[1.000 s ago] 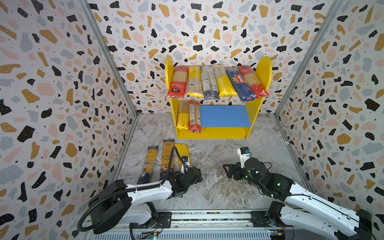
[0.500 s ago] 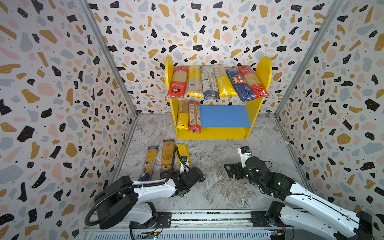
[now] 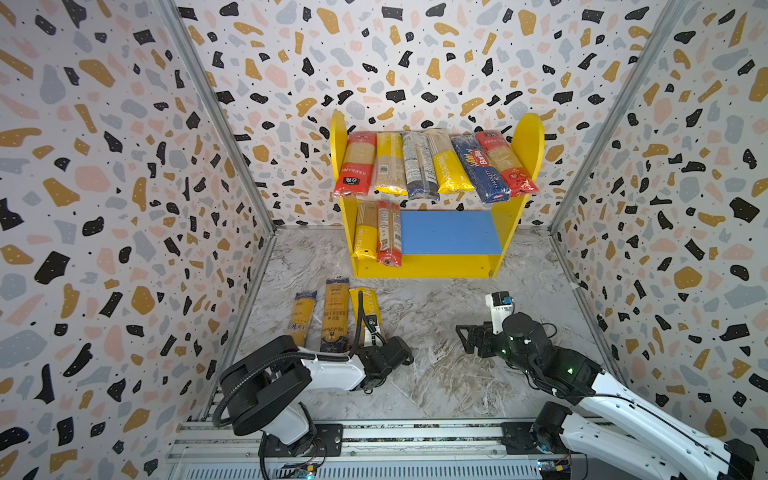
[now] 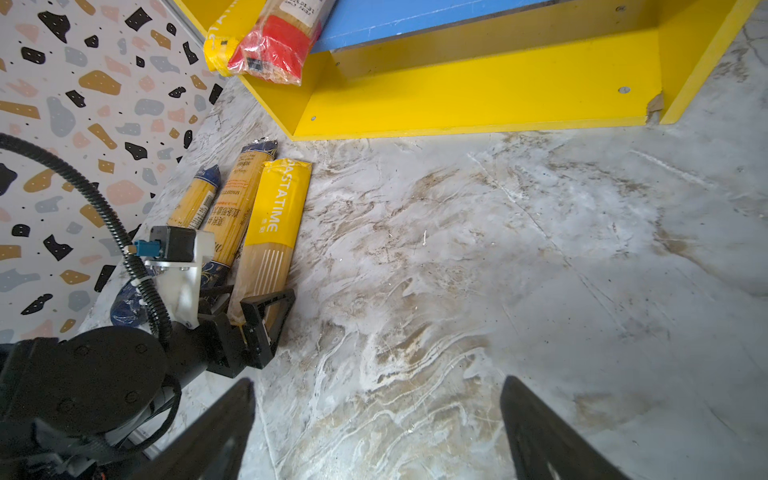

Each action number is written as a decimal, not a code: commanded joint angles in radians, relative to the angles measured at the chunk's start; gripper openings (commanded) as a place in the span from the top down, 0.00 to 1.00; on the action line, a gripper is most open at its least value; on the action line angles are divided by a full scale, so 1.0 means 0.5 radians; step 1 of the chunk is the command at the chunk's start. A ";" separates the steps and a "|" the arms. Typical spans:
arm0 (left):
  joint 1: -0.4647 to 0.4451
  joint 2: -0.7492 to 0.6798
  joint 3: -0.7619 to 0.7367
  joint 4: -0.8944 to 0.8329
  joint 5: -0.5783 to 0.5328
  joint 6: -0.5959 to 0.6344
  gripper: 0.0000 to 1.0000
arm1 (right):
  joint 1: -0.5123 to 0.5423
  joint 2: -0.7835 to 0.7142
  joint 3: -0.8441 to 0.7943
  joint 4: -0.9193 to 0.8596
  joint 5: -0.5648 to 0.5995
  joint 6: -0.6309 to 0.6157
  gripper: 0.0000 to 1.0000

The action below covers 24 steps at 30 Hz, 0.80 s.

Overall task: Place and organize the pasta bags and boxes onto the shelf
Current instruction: 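Close the left gripper on the end of the PASTATIME pack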

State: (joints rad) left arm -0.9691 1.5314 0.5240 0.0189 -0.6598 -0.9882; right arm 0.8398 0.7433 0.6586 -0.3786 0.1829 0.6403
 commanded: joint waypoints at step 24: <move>0.114 0.327 -0.303 0.534 0.342 -0.041 1.00 | -0.023 -0.054 0.036 -0.031 -0.091 -0.023 0.05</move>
State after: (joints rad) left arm -0.9077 1.6245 0.4282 0.4751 -0.7017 -1.0058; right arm 0.8310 0.7189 0.6586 -0.3939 0.1535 0.6376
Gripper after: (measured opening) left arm 0.249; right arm 0.945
